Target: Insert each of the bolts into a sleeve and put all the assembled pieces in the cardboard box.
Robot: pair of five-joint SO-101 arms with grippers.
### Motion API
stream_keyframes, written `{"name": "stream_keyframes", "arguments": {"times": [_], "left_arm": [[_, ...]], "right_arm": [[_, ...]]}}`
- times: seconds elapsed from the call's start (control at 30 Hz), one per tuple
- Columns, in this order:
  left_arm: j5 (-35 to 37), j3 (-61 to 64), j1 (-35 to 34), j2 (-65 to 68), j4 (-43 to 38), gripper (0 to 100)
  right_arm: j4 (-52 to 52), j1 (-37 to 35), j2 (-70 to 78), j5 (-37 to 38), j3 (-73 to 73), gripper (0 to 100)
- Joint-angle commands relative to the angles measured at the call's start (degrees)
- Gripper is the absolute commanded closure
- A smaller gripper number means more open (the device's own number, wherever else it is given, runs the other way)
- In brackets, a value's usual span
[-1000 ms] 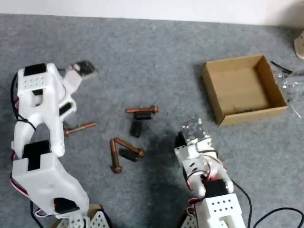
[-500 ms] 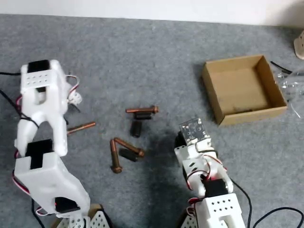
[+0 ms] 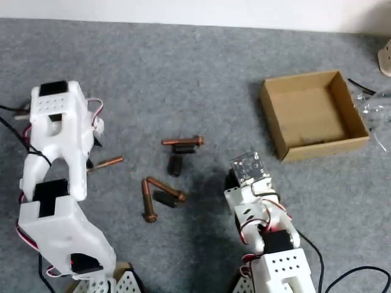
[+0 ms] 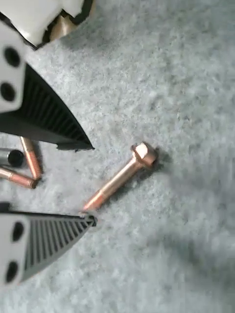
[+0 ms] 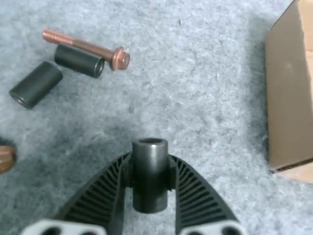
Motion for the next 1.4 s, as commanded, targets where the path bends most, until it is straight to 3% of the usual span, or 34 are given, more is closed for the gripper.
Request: {"name": "stream_keyframes", "arguments": {"times": [0.0,0.23,0.43,0.83,1.0,1.3,1.37], "left_arm": [[1.49,4.97,-0.31,-0.48,-6.24,80],[3.87,15.60,-0.57,-0.48,-20.48,80],[5.10,20.18,-1.36,-0.48,-27.25,80],[5.10,20.44,-2.59,-0.57,-27.08,81],[5.19,20.44,-2.59,-0.57,-27.08,100],[4.66,19.38,-2.51,-1.63,-27.16,100],[1.76,17.63,-2.42,-3.91,-27.08,100]], "right_arm": [[-2.24,0.48,-0.75,0.79,0.57,99.3],[-2.24,0.48,-0.75,0.79,0.57,99.3],[-2.24,0.48,-0.75,0.79,0.57,99.3],[-2.24,0.48,-0.75,0.79,0.57,99.3],[-2.24,0.48,-0.75,0.79,0.66,99.3],[-2.24,0.48,-0.75,0.79,0.66,99.3],[-2.24,0.48,-0.75,0.79,0.66,99.3]]}}
